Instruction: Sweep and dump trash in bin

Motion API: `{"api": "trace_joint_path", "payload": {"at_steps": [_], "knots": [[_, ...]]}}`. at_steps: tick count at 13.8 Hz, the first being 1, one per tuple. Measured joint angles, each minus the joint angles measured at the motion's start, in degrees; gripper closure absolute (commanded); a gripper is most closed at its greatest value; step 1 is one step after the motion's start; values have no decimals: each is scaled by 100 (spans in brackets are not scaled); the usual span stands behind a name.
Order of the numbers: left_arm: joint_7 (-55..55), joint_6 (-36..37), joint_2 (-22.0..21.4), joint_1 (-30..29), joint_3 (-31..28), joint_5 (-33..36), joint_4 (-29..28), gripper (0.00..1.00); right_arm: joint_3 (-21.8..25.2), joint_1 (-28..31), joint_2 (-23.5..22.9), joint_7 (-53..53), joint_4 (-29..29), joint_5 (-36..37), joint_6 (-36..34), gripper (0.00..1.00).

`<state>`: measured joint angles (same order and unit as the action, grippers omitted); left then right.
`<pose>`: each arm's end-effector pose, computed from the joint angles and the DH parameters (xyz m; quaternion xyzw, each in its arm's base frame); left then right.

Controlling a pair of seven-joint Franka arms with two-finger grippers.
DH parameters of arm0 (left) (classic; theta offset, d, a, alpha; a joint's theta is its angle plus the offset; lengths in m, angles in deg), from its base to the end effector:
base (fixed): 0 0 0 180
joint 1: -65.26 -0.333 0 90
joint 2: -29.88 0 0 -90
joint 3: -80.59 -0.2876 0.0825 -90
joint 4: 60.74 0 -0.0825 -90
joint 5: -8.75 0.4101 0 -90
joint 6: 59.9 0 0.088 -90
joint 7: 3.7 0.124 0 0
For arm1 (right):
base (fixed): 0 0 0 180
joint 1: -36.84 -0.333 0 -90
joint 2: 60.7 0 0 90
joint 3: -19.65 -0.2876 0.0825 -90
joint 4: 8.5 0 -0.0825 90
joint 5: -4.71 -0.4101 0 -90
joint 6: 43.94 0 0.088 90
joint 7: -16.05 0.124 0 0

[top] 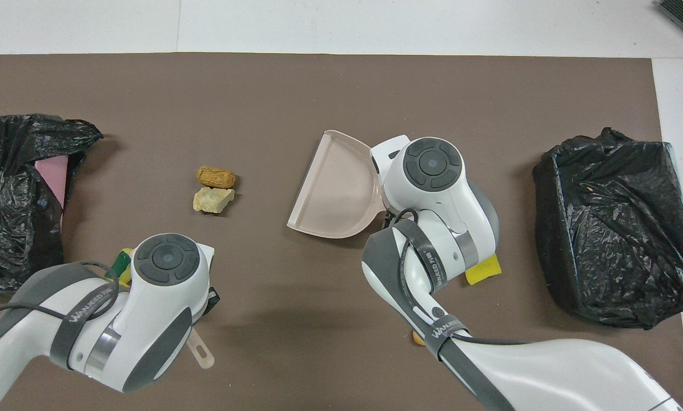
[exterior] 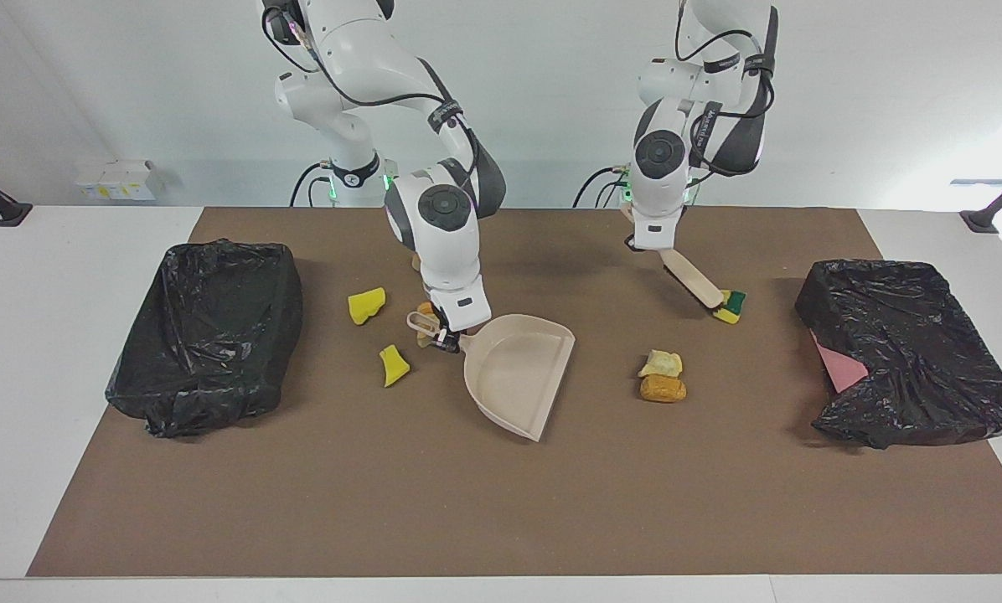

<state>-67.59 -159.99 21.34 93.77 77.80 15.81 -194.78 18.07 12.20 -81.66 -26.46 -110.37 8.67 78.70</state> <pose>0.4086 -0.1827 0.3094 -0.9285 -0.2949 0.1182 0.1925 0.5914 0.2860 0.2949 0.8151 0.5789 -0.0049 0.0237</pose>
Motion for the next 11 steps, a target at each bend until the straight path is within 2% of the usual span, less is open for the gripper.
{"api": "trace_joint_path", "payload": {"at_steps": [3,6,9,11], "knots": [[-261,62,-3,-393,-8,15,-6,100,4,6,-22,-525,86,276,-157,100],[-306,73,-3,-425,7,15,95,100,-8,0,-34,-722,121,664,-465,100],[-257,372,-3,-502,6,192,176,100,-11,-6,-48,-729,125,690,-469,100],[31,612,-5,-790,6,255,171,100,-11,-6,-49,-729,126,695,-470,100]]}}
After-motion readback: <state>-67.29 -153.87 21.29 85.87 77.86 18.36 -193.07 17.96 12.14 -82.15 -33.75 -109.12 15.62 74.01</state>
